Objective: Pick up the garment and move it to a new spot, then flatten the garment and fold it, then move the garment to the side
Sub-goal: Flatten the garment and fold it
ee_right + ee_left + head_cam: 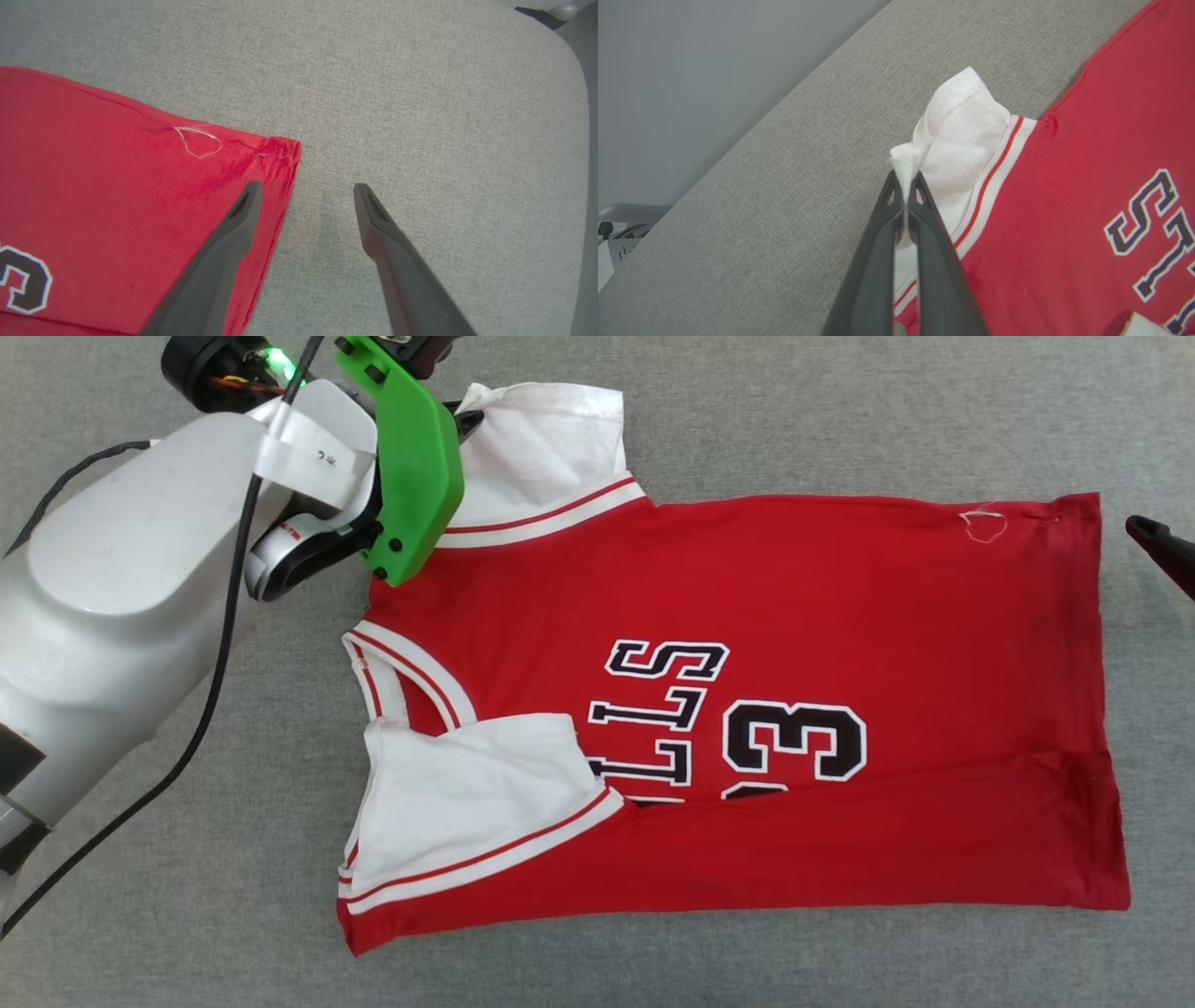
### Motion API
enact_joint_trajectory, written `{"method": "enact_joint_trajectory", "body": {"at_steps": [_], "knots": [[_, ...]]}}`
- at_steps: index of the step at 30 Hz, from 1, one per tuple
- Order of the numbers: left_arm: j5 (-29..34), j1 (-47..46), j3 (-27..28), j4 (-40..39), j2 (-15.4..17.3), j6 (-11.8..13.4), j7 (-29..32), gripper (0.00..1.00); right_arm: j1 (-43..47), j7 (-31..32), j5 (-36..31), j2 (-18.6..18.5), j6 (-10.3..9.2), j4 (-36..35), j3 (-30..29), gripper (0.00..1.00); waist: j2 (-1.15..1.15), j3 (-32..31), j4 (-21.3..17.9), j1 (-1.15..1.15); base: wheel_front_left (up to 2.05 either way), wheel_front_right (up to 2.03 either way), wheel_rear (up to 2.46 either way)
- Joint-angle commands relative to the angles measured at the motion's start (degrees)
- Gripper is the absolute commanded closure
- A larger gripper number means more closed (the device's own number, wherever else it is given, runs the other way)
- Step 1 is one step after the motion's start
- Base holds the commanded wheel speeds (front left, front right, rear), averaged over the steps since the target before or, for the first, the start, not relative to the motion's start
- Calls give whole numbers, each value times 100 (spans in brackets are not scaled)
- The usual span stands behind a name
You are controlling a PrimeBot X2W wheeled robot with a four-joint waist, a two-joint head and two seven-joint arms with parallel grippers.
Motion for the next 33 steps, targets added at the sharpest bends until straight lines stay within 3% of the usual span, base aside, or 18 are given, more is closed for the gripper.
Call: {"method": "enact_joint_trajectory", "body": {"at_steps": [1,9,18,19,20,33], "knots": [[100,60,5,-49,-30,-16,-64,100,-215,137,23,-21,-2,130,113,0,0,81,80,0,0,0,0],[277,-98,5,-213,-132,-16,-162,100,-826,259,-77,149,-2,1074,652,0,0,316,298,0,0,0,0],[373,-102,4,-226,-127,-16,-297,100,-558,236,118,306,-2,2051,1429,0,0,402,391,0,0,0,0],[384,-91,4,-219,-118,-16,-308,100,-545,206,183,291,-2,2077,1491,57,0,389,386,0,0,0,0],[389,-77,4,-215,-109,-16,-315,100,-544,156,240,283,-2,2089,1516,100,0,372,377,0,0,0,0],[307,474,4,-164,169,-16,-872,100,-368,-1725,580,163,-2,2005,1444,100,0,-434,262,0,0,0,0]]}}
